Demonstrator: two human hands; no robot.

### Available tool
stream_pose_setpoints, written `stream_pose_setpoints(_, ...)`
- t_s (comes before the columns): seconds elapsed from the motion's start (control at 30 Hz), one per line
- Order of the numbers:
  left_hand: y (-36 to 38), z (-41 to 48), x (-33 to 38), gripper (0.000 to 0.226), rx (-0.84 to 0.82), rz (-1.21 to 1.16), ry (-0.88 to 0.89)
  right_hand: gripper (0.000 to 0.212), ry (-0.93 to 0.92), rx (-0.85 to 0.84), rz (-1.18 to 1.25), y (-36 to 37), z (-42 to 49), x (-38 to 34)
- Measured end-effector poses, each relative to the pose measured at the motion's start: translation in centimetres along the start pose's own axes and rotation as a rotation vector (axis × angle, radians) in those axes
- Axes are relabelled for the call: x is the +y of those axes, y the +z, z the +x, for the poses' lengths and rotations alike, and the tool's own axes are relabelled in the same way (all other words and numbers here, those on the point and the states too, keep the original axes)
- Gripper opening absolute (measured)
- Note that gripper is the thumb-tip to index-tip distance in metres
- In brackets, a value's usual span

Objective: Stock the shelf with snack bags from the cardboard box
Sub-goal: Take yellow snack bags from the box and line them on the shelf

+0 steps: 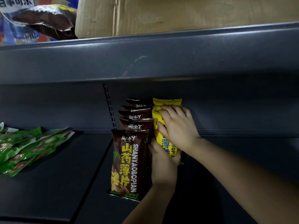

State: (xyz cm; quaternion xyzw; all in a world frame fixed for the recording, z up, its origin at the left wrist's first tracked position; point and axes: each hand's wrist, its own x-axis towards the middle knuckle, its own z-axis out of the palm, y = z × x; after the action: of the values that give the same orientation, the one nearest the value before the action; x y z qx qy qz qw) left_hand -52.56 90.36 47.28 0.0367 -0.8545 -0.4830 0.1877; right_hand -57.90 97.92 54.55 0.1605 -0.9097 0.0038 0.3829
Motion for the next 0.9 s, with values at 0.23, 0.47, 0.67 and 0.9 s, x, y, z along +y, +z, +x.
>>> stream_pose_setpoints(0.23,-2.6,-4.0,1.3,0.083,-0.061,0.052,0.159,0.052,-0.010,-0.173,-0.051,-2.0,-0.2,-0.2)
stream_pose_setpoints(0.47,-8.4,-7.3,1.4,0.055,0.153,0.003,0.600,0.041,-0.053,-0.065,0.121,-4.6,-1.2,-2.3)
stream_pose_setpoints(0.67,-12.5,-4.5,-2.3,0.052,0.264,-0.164,0.022,0.046,0.252,-0.089,0.615,-5.9,-5.0,-6.3)
stream_pose_setpoints(0.9,-11.5,-2.4,-3.2,0.053,0.131,-0.120,-0.163,0.073,0.186,-0.325,1.065,-3.3,-7.1,-9.7)
